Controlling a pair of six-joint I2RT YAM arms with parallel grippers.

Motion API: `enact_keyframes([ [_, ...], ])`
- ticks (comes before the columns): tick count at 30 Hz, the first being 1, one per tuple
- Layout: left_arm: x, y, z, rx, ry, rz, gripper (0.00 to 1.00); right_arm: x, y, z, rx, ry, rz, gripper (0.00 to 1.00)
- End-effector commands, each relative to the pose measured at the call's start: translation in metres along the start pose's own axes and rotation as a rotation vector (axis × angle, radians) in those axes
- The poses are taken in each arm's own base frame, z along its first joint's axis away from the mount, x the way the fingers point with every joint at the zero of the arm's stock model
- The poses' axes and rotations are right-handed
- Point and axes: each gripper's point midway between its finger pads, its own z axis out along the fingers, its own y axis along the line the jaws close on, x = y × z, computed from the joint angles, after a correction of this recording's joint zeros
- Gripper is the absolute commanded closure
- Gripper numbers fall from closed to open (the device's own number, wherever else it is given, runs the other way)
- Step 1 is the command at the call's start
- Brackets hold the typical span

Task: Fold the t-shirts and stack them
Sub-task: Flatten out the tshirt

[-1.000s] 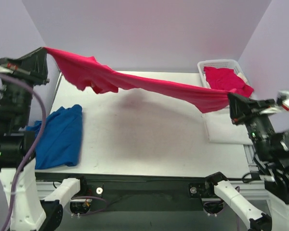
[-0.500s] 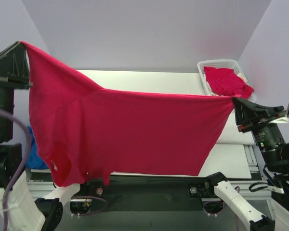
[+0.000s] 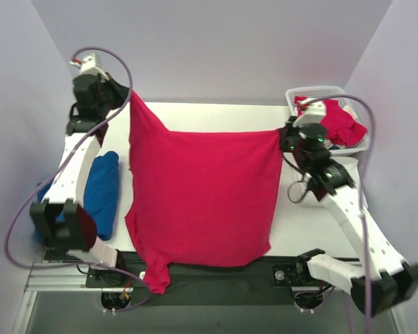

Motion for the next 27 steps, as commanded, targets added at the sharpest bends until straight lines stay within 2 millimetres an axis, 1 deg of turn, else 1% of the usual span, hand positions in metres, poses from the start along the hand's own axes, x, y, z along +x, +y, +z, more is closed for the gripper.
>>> enact_keyframes([
  [1,0.056,0.014,0.065,0.053,0.046,-0.022,1.0,0.053,-0.019,0.059,0.157,0.039,0.055,1.0],
  [2,0.073,0.014,0.081,0.062,0.063,-0.021,1.0,0.068,-0.023,0.072,0.182,0.069,0.045,1.0],
  [3,0.091,0.02,0.094,0.055,0.096,-0.024,1.0,0.093,-0.029,0.099,0.24,0.127,0.026,1.0],
  [4,0.097,0.015,0.108,0.075,0.11,-0.029,1.0,0.103,-0.035,0.112,0.282,0.151,0.016,1.0],
  [5,0.136,0.031,0.132,0.052,0.173,-0.039,1.0,0.112,-0.038,0.127,0.302,0.178,0.005,1.0],
  [6,0.151,0.028,0.143,0.059,0.192,-0.041,1.0,0.127,-0.043,0.155,0.347,0.225,-0.011,1.0],
  [7,0.173,0.036,0.163,0.045,0.212,-0.04,1.0,0.135,-0.047,0.169,0.372,0.242,-0.023,1.0],
  [8,0.179,0.036,0.173,0.038,0.215,-0.041,1.0,0.164,-0.05,0.193,0.385,0.304,-0.041,1.0],
  [9,0.189,0.035,0.182,0.033,0.224,-0.038,1.0,0.169,-0.058,0.203,0.417,0.324,-0.035,1.0],
  [10,0.219,0.05,0.193,0.0,0.278,-0.037,1.0,0.153,-0.056,0.221,0.422,0.288,-0.011,1.0],
  [11,0.203,0.043,0.205,0.005,0.241,-0.034,1.0,0.175,-0.062,0.235,0.435,0.331,-0.008,1.0],
  [12,0.208,0.043,0.212,-0.002,0.245,-0.031,1.0,0.176,-0.066,0.244,0.449,0.33,0.01,1.0],
  [13,0.225,0.05,0.221,-0.021,0.275,-0.031,1.0,0.156,-0.071,0.258,0.453,0.29,0.037,1.0],
  [14,0.213,0.045,0.227,-0.024,0.26,-0.03,1.0,0.175,-0.076,0.265,0.464,0.341,0.044,1.0],
  [15,0.212,0.044,0.232,-0.025,0.253,-0.028,1.0,0.17,-0.078,0.271,0.468,0.333,0.057,1.0],
  [16,0.224,0.048,0.238,-0.032,0.271,-0.024,1.0,0.168,-0.086,0.277,0.469,0.33,0.07,0.98],
  [17,0.224,0.048,0.241,-0.035,0.264,-0.017,0.99,0.167,-0.09,0.28,0.485,0.334,0.072,0.93],
  [18,0.21,0.047,0.246,-0.048,0.223,-0.013,0.97,0.165,-0.095,0.281,0.507,0.323,0.077,0.91],
  [19,0.209,0.049,0.25,-0.056,0.21,-0.01,0.95,0.162,-0.103,0.281,0.532,0.312,0.079,0.87],
  [20,0.204,0.049,0.252,-0.054,0.192,-0.01,0.9,0.157,-0.108,0.283,0.545,0.302,0.085,0.81],
  [21,0.196,0.049,0.254,-0.052,0.166,-0.011,0.74,0.153,-0.111,0.283,0.553,0.291,0.097,0.61],
  [22,0.19,0.048,0.256,-0.048,0.147,-0.016,0.67,0.151,-0.113,0.285,0.551,0.286,0.106,0.52],
  [23,0.184,0.052,0.257,-0.067,0.127,-0.023,0.49,0.145,-0.119,0.284,0.562,0.275,0.119,0.44],
  [24,0.177,0.05,0.258,-0.059,0.11,-0.024,0.36,0.142,-0.119,0.284,0.559,0.269,0.129,0.31],
  [25,0.171,0.048,0.258,-0.056,0.098,-0.024,0.25,0.139,-0.121,0.284,0.555,0.265,0.132,0.29],
  [26,0.168,0.047,0.257,-0.057,0.09,-0.025,0.19,0.131,-0.12,0.281,0.553,0.251,0.134,0.27],
  [27,0.168,0.044,0.256,-0.043,0.096,-0.021,0.13,0.132,-0.118,0.28,0.543,0.256,0.133,0.26],
])
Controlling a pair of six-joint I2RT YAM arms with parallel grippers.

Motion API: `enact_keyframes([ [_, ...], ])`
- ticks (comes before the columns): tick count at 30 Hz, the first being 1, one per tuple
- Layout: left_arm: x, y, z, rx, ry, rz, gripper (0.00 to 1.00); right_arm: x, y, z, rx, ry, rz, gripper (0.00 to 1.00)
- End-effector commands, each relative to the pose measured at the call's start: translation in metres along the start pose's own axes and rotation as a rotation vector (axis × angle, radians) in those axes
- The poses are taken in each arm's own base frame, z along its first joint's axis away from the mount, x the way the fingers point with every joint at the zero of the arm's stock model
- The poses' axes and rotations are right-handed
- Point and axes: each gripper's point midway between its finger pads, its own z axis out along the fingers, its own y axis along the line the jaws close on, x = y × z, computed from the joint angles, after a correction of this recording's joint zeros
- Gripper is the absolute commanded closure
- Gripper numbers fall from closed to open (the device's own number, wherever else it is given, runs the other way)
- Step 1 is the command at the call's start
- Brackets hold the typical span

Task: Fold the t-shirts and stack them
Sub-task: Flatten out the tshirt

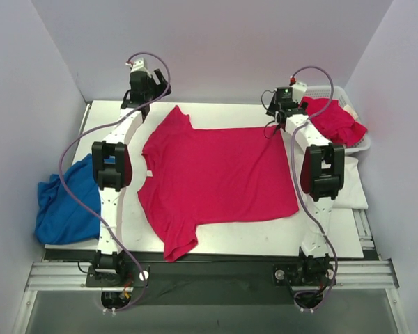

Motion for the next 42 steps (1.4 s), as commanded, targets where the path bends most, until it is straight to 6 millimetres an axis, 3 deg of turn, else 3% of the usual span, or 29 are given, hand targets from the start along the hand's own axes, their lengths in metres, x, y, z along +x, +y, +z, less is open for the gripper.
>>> enact_keyframes([
  [1,-0.043,-0.011,-0.007,0.022,-0.101,0.0,0.05,-0.03,0.002,-0.022,-0.012,-0.05,0.038,0.26],
  [5,-0.043,-0.021,-0.021,0.043,-0.059,0.01,0.05,-0.035,0.011,-0.045,-0.095,-0.046,0.028,0.26],
  [7,-0.039,-0.027,-0.035,0.02,-0.011,0.032,0.06,-0.022,0.017,-0.056,-0.116,-0.024,-0.011,0.27],
  [8,-0.029,-0.02,-0.041,-0.024,0.017,0.049,0.08,-0.025,0.018,-0.068,-0.126,-0.029,-0.026,0.27],
  [10,-0.021,-0.029,-0.065,-0.055,0.07,0.077,0.1,-0.006,0.022,-0.081,-0.133,0.005,-0.067,0.27],
  [11,0.003,-0.018,-0.073,-0.093,0.131,0.087,0.1,0.0,0.018,-0.09,-0.13,0.029,-0.078,0.27],
  [12,0.015,-0.023,-0.082,-0.102,0.157,0.097,0.12,0.007,0.019,-0.095,-0.14,0.048,-0.078,0.27],
  [13,0.005,-0.034,-0.099,-0.089,0.142,0.096,0.12,0.016,0.022,-0.101,-0.155,0.071,-0.085,0.27],
  [16,0.041,-0.032,-0.13,-0.117,0.225,0.082,0.12,0.055,0.015,-0.118,-0.167,0.181,-0.127,0.27],
  [20,0.081,-0.021,-0.159,-0.164,0.327,0.029,0.14,0.091,0.009,-0.128,-0.181,0.278,-0.139,0.29],
  [21,0.099,-0.011,-0.166,-0.191,0.369,0.025,0.15,0.097,0.008,-0.129,-0.187,0.298,-0.134,0.29],
  [24,0.137,0.011,-0.173,-0.274,0.448,-0.006,0.15,0.121,0.007,-0.13,-0.204,0.371,-0.142,0.29],
  [29,0.157,0.038,-0.171,-0.418,0.503,-0.021,0.15,0.149,0.009,-0.123,-0.216,0.488,-0.139,0.29],
  [30,0.17,0.051,-0.172,-0.463,0.552,-0.024,0.15,0.152,0.008,-0.122,-0.209,0.501,-0.135,0.29],
  [32,0.168,0.053,-0.165,-0.493,0.553,-0.037,0.15,0.158,0.01,-0.118,-0.209,0.53,-0.134,0.3],
  [33,0.181,0.064,-0.167,-0.532,0.594,-0.031,0.15,0.16,0.008,-0.115,-0.197,0.542,-0.128,0.3],
  [36,0.191,0.075,-0.164,-0.587,0.635,-0.051,0.15,0.164,0.01,-0.11,-0.19,0.574,-0.122,0.3],
  [40,0.19,0.094,-0.161,-0.648,0.643,-0.12,0.14,0.172,0.005,-0.098,-0.152,0.625,-0.104,0.31],
  [42,0.186,0.103,-0.159,-0.67,0.63,-0.144,0.14,0.17,0.014,-0.097,-0.18,0.644,-0.083,0.32],
])
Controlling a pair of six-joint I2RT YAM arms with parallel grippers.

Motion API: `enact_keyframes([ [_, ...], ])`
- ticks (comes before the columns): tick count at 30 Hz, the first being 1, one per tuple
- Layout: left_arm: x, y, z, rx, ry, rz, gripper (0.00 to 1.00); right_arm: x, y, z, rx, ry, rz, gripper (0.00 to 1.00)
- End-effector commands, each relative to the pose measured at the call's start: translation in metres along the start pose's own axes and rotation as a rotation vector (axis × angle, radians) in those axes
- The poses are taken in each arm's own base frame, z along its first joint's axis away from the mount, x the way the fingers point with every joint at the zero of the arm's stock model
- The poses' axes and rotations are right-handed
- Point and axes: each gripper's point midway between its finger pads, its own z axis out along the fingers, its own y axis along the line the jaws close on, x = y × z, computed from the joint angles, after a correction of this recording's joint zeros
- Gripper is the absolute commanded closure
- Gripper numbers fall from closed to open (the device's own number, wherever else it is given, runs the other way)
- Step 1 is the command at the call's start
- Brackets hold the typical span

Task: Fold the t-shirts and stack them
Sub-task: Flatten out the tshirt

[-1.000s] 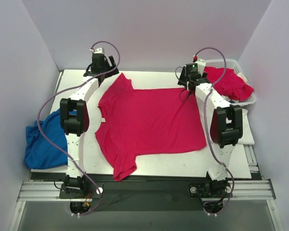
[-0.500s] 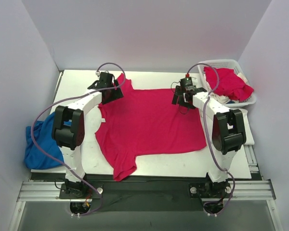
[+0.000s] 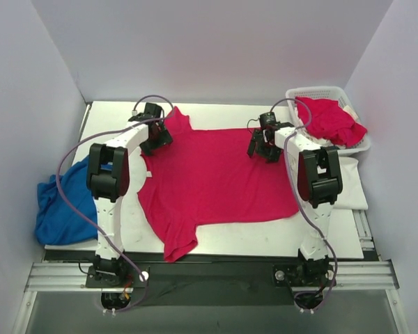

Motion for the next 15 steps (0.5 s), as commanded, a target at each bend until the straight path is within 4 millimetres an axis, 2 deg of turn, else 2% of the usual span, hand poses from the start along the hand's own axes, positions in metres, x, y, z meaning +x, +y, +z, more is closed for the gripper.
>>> enact_keyframes([
  [1,-0.004,0.037,0.012,-0.109,0.047,-0.1,0.14,0.001,0.003,0.001,-0.004,0.065,0.035,0.32],
  [2,-0.006,0.04,0.013,-0.111,0.047,-0.113,0.14,-0.006,0.007,0.001,-0.016,0.06,0.044,0.32],
  [5,-0.025,0.044,0.016,-0.102,0.021,-0.15,0.14,-0.003,0.009,0.014,-0.021,0.106,0.061,0.33],
  [6,-0.025,0.046,0.022,-0.111,0.03,-0.152,0.14,-0.012,0.015,0.014,-0.036,0.092,0.067,0.33],
  [7,-0.039,0.04,0.02,-0.093,0.01,-0.159,0.14,-0.007,0.013,0.021,-0.027,0.12,0.072,0.33],
  [8,-0.047,0.039,0.021,-0.087,0.004,-0.168,0.14,-0.01,0.015,0.023,-0.033,0.122,0.078,0.34],
  [9,-0.042,0.042,0.03,-0.104,0.028,-0.157,0.14,-0.017,0.019,0.023,-0.045,0.117,0.082,0.34],
  [10,-0.061,0.03,0.025,-0.072,-0.005,-0.164,0.14,-0.018,0.02,0.029,-0.045,0.125,0.091,0.34],
  [11,-0.056,0.034,0.035,-0.095,0.023,-0.161,0.14,-0.02,0.021,0.031,-0.048,0.125,0.095,0.34],
  [12,-0.06,0.032,0.038,-0.091,0.024,-0.16,0.14,-0.029,0.025,0.029,-0.062,0.112,0.103,0.34],
  [13,-0.079,0.017,0.032,-0.042,-0.01,-0.169,0.14,-0.029,0.028,0.035,-0.067,0.121,0.107,0.34],
  [14,-0.074,0.018,0.044,-0.049,0.011,-0.166,0.14,-0.032,0.028,0.036,-0.072,0.118,0.116,0.34],
  [15,-0.081,0.013,0.046,-0.026,0.002,-0.174,0.14,-0.039,0.032,0.039,-0.08,0.109,0.123,0.34],
])
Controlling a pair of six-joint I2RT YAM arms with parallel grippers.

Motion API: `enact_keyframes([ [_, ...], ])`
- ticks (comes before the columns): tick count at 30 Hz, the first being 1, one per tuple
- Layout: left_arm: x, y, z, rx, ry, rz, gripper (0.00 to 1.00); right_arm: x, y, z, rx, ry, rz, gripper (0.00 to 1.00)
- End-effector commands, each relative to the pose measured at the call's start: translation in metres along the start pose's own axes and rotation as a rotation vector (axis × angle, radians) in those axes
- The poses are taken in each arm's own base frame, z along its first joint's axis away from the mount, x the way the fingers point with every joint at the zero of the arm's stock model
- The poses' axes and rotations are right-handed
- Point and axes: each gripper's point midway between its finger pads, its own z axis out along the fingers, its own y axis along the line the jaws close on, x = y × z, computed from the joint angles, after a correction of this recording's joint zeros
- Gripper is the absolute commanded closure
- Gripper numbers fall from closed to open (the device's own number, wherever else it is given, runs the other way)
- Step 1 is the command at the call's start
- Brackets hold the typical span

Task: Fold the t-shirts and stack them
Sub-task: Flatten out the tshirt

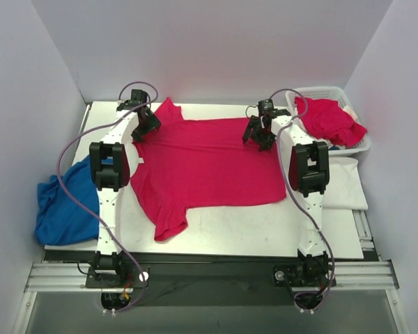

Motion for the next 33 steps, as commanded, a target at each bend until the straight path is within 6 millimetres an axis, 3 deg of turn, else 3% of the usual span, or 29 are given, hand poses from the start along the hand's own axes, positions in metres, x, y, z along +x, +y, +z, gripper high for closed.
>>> enact_keyframes([
  [1,-0.001,-0.008,0.013,0.036,0.05,-0.009,0.14,0.006,-0.009,0.015,0.016,0.072,0.05,0.34],
  [7,-0.027,-0.06,0.026,0.319,0.012,-0.029,0.14,-0.022,0.004,0.023,-0.047,0.037,0.079,0.34],
  [8,-0.042,-0.079,0.021,0.415,-0.047,-0.017,0.14,-0.026,0.007,0.021,-0.064,0.032,0.075,0.34],
  [9,-0.04,-0.08,0.025,0.44,-0.048,-0.014,0.13,-0.03,0.008,0.024,-0.073,0.028,0.054,0.34],
  [11,-0.065,-0.099,0.009,0.563,-0.132,0.003,0.12,-0.054,0.016,0.015,-0.104,-0.037,0.022,0.33],
  [13,-0.077,-0.099,0.004,0.589,-0.17,0.014,0.11,-0.069,0.018,0.008,-0.119,-0.075,-0.013,0.33],
  [14,-0.085,-0.103,-0.008,0.608,-0.192,0.025,0.11,-0.077,0.016,0.001,-0.123,-0.096,-0.016,0.33],
  [16,-0.089,-0.097,-0.019,0.59,-0.207,0.052,0.11,-0.091,0.018,-0.023,-0.137,-0.149,-0.042,0.33],
  [17,-0.099,-0.098,-0.043,0.597,-0.244,0.064,0.11,-0.094,0.017,-0.031,-0.138,-0.162,-0.049,0.33],
  [18,-0.102,-0.097,-0.055,0.598,-0.267,0.086,0.11,-0.094,0.018,-0.046,-0.143,-0.181,-0.063,0.33],
  [19,-0.084,-0.079,-0.042,0.54,-0.242,0.087,0.11,-0.094,0.017,-0.053,-0.144,-0.191,-0.071,0.33],
  [20,-0.1,-0.088,-0.081,0.587,-0.322,0.096,0.11,-0.094,0.015,-0.061,-0.139,-0.204,-0.081,0.33],
  [23,-0.092,-0.068,-0.113,0.553,-0.375,0.115,0.11,-0.086,0.008,-0.088,-0.121,-0.247,-0.089,0.33],
  [24,-0.088,-0.066,-0.123,0.548,-0.388,0.139,0.11,-0.091,0.011,-0.112,-0.135,-0.294,-0.093,0.33],
  [26,-0.078,-0.049,-0.141,0.508,-0.406,0.146,0.11,-0.075,-0.002,-0.114,-0.091,-0.278,-0.1,0.33],
  [27,-0.07,-0.05,-0.149,0.513,-0.409,0.174,0.11,-0.075,-0.001,-0.131,-0.099,-0.306,-0.108,0.33],
  [28,-0.066,-0.044,-0.153,0.483,-0.425,0.181,0.11,-0.06,-0.008,-0.126,-0.078,-0.278,-0.112,0.32],
  [29,-0.063,-0.039,-0.169,0.477,-0.431,0.188,0.11,-0.057,-0.014,-0.13,-0.05,-0.284,-0.112,0.32],
  [30,-0.051,-0.031,-0.165,0.451,-0.408,0.2,0.11,-0.052,-0.017,-0.141,-0.046,-0.295,-0.111,0.32],
  [32,-0.033,-0.023,-0.172,0.425,-0.371,0.214,0.11,-0.028,-0.031,-0.134,-0.007,-0.25,-0.104,0.32],
  [33,-0.018,-0.014,-0.165,0.399,-0.335,0.22,0.12,-0.022,-0.034,-0.141,-0.007,-0.25,-0.1,0.32],
])
